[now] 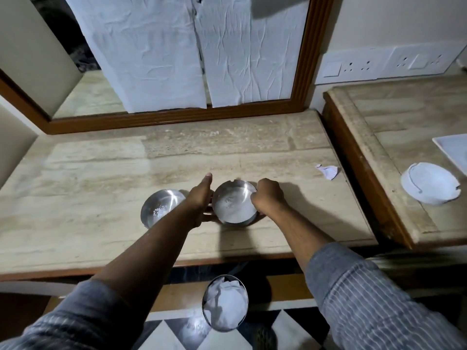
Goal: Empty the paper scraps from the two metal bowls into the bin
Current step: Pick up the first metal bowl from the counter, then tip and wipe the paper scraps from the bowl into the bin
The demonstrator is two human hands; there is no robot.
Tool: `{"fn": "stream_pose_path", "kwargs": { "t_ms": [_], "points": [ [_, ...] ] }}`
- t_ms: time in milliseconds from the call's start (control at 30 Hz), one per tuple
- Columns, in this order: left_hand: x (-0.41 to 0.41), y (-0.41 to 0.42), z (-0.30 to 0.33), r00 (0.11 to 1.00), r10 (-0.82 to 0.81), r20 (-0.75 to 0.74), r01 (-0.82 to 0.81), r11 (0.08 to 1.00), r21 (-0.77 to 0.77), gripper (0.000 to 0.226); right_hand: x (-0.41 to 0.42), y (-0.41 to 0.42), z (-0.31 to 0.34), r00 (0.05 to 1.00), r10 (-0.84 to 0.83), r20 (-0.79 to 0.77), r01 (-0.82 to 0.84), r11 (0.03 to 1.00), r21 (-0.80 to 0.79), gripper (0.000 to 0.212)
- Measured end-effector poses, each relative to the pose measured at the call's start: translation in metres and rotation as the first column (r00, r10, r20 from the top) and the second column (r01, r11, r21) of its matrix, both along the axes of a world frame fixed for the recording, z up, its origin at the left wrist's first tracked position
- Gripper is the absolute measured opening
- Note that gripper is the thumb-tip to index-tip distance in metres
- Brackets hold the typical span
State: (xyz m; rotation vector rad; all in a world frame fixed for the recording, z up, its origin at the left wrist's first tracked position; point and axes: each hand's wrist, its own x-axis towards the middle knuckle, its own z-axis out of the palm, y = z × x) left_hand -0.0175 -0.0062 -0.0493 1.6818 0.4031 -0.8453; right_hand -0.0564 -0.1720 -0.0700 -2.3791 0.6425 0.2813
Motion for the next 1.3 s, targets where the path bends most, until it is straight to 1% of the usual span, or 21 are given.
{"fn": "stream_pose_path", "kwargs": {
  "t_ms": [67,133,233,300,333,400,467,533,600,667,733,800,867,967,1033,1100,1133,1167,1200,1233,1300],
  "points": [
    [-0.008,0.011,0.001,0.999,0.049,0.007,-0.048,0.997,-0.06,0.059,-0.005,0.001,0.01,1.0,-0.009,0.012,0.009,1.0,0.023,0.014],
    [-0.016,0.022,0.003,0.994,0.109,-0.002,-0.109,0.986,-0.125,0.042,-0.012,0.004,0.023,0.999,-0.016,0.032,0.014,0.999,0.043,0.011],
    [-0.036,0.036,0.01,0.984,0.162,-0.069,-0.173,0.96,-0.218,0.034,-0.029,0.015,0.041,0.992,-0.043,0.116,0.028,0.991,0.134,0.009],
    [-0.054,0.048,0.016,0.987,0.098,-0.131,-0.132,0.949,-0.287,0.042,-0.043,0.027,0.052,0.984,-0.072,0.162,0.041,0.982,0.183,0.02],
    [-0.064,0.055,0.017,0.986,0.04,-0.164,-0.093,0.938,-0.333,0.053,-0.052,0.036,0.056,0.98,-0.086,0.179,0.049,0.978,0.204,0.024],
    [-0.083,0.07,0.013,0.971,-0.084,-0.222,-0.026,0.893,-0.45,0.083,-0.07,0.053,0.062,0.974,-0.127,0.189,0.076,0.964,0.253,0.019],
    [-0.098,0.085,0.001,0.94,-0.17,-0.294,-0.027,0.825,-0.564,0.103,-0.089,0.069,0.065,0.975,-0.155,0.157,0.104,0.951,0.292,0.014],
    [-0.113,0.101,-0.015,0.899,-0.221,-0.379,-0.087,0.757,-0.647,0.112,-0.107,0.087,0.059,0.979,-0.172,0.105,0.126,0.929,0.347,0.02],
    [-0.126,0.115,-0.031,0.865,-0.266,-0.426,-0.131,0.7,-0.702,0.114,-0.124,0.099,0.048,0.98,-0.179,0.081,0.14,0.925,0.352,0.031],
    [-0.14,0.127,-0.047,0.852,-0.288,-0.437,-0.164,0.646,-0.746,0.109,-0.137,0.109,0.03,0.988,-0.137,0.076,0.108,0.948,0.299,0.032],
    [-0.153,0.138,-0.065,0.85,-0.326,-0.414,-0.158,0.592,-0.79,0.105,-0.148,0.117,0.008,0.993,-0.103,0.055,0.08,0.947,0.312,0.035],
    [-0.164,0.146,-0.083,0.846,-0.349,-0.402,-0.149,0.57,-0.808,0.101,-0.159,0.124,-0.019,0.997,-0.078,0.013,0.068,0.929,0.363,0.038],
    [-0.172,0.15,-0.104,0.858,-0.31,-0.41,-0.169,0.584,-0.794,0.098,-0.165,0.128,-0.049,0.996,-0.08,-0.039,0.089,0.905,0.416,0.037],
    [-0.173,0.145,-0.144,0.892,-0.195,-0.407,-0.175,0.683,-0.709,0.092,-0.166,0.128,-0.098,0.99,-0.098,-0.106,0.138,0.852,0.504,0.034],
    [-0.172,0.139,-0.173,0.926,-0.168,-0.338,-0.093,0.768,-0.634,0.08,-0.166,0.125,-0.131,0.983,-0.158,-0.088,0.18,0.795,0.579,0.039],
    [-0.172,0.131,-0.196,0.954,-0.232,-0.19,0.114,0.866,-0.487,0.049,-0.167,0.122,-0.16,0.976,-0.217,-0.023,0.183,0.76,0.624,0.042],
    [-0.173,0.128,-0.213,0.953,-0.291,-0.084,0.245,0.904,-0.351,0.03,-0.169,0.12,-0.177,0.974,-0.228,0.008,0.173,0.758,0.629,0.046],
    [-0.173,0.126,-0.23,0.93,-0.366,0.028,0.365,0.914,-0.178,0.024,-0.173,0.117,-0.196,0.975,-0.217,0.042,0.146,0.774,0.617,0.05],
    [-0.171,0.128,-0.248,0.859,-0.488,0.154,0.488,0.872,0.041,0.041,-0.179,0.114,-0.212,0.982,-0.168,0.09,0.089,0.82,0.565,0.054],
    [-0.169,0.13,-0.272,0.74,-0.631,0.232,0.576,0.773,0.267,0.068,-0.185,0.111,-0.226,0.987,-0.078,0.144,0.0,0.879,0.477,0.058],
    [-0.168,0.136,-0.31,0.481,-0.833,0.274,0.617,0.544,0.569,0.113,-0.198,0.107,-0.246,0.953,0.177,0.245,-0.232,0.948,0.219,0.068]
  ]
}}
